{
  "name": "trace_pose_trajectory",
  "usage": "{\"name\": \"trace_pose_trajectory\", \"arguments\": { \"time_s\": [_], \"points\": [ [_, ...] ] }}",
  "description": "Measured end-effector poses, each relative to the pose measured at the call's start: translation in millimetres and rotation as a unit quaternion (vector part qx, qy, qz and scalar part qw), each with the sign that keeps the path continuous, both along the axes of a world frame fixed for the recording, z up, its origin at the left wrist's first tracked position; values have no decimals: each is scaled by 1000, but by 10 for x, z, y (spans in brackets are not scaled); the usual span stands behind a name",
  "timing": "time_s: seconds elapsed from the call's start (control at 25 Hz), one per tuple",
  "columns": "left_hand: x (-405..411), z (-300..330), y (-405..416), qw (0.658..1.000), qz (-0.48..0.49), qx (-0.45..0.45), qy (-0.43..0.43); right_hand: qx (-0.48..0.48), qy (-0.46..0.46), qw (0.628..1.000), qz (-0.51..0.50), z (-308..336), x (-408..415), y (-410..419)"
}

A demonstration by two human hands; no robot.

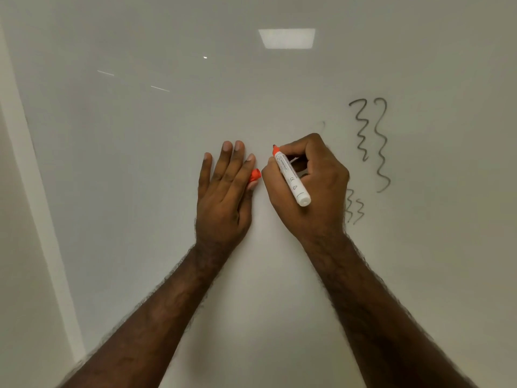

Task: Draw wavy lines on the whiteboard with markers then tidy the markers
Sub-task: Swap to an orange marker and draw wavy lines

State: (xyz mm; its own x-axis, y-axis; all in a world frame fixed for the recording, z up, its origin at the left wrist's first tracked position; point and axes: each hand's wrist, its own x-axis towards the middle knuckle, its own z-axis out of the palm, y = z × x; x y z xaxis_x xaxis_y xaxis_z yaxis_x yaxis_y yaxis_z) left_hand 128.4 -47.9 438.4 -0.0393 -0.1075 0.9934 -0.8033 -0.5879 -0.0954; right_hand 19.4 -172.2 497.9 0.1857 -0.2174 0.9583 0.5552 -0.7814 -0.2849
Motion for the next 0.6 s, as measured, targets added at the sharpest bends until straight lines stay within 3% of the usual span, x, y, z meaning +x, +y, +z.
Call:
{"name": "trace_pose_trajectory", "arguments": {
  "time_s": [0.16, 0.32, 0.6],
  "points": [
    [23, -12, 10, 1000, -4, -7, -3, -13, -5, 999, -32, 35, 81, 51],
    [24, -26, 2, 1000, -6, -17, 1, 54, -29, 997, -53, 2, 2, 11],
    [45, -52, -3, 1000, -10, -17, 1, 81, -2, 995, -58, -357, -77, -24]
  ]
}}
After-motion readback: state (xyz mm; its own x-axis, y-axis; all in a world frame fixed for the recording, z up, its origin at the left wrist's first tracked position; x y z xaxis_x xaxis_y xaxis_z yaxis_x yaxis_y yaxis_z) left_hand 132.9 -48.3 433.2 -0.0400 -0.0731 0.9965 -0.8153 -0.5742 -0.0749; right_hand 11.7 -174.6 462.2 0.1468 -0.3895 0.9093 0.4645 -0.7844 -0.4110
